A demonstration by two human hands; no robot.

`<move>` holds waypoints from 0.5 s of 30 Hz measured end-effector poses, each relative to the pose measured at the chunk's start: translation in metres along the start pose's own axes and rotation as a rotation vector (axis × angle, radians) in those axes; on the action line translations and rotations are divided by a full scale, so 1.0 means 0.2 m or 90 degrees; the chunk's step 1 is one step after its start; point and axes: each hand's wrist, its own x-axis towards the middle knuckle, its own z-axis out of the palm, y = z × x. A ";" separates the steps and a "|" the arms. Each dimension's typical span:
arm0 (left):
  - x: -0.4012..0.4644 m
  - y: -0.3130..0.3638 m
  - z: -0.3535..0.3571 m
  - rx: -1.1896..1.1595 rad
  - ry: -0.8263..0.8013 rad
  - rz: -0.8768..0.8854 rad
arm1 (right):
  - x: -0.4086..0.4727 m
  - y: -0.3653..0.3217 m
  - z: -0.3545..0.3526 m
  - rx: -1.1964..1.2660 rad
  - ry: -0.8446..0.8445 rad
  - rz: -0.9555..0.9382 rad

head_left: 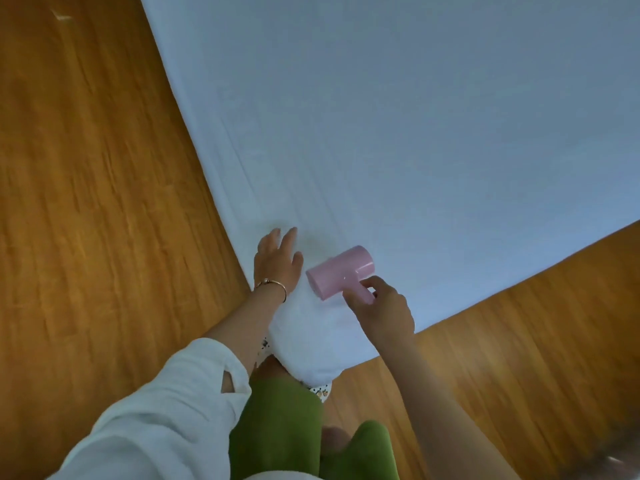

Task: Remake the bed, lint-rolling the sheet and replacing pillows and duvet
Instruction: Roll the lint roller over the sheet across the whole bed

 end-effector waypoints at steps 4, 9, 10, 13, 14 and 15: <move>0.27 0.03 -0.12 0.036 0.005 -0.027 | 0.27 -0.26 -0.09 0.044 0.021 -0.040; 0.76 -0.01 -0.25 0.008 -0.029 -0.047 | 0.75 -0.62 -0.14 0.063 0.039 -0.108; 0.88 -0.01 -0.27 0.012 -0.029 -0.045 | 0.86 -0.71 -0.14 0.058 0.038 -0.124; 1.24 -0.02 -0.34 0.048 -0.009 -0.061 | 1.21 -0.99 -0.10 0.029 0.043 -0.185; 1.35 -0.01 -0.36 0.059 0.002 -0.076 | 1.32 -1.09 -0.09 0.023 0.049 -0.204; 1.46 0.00 -0.39 0.074 0.017 -0.092 | 1.44 -1.19 -0.07 0.021 0.055 -0.223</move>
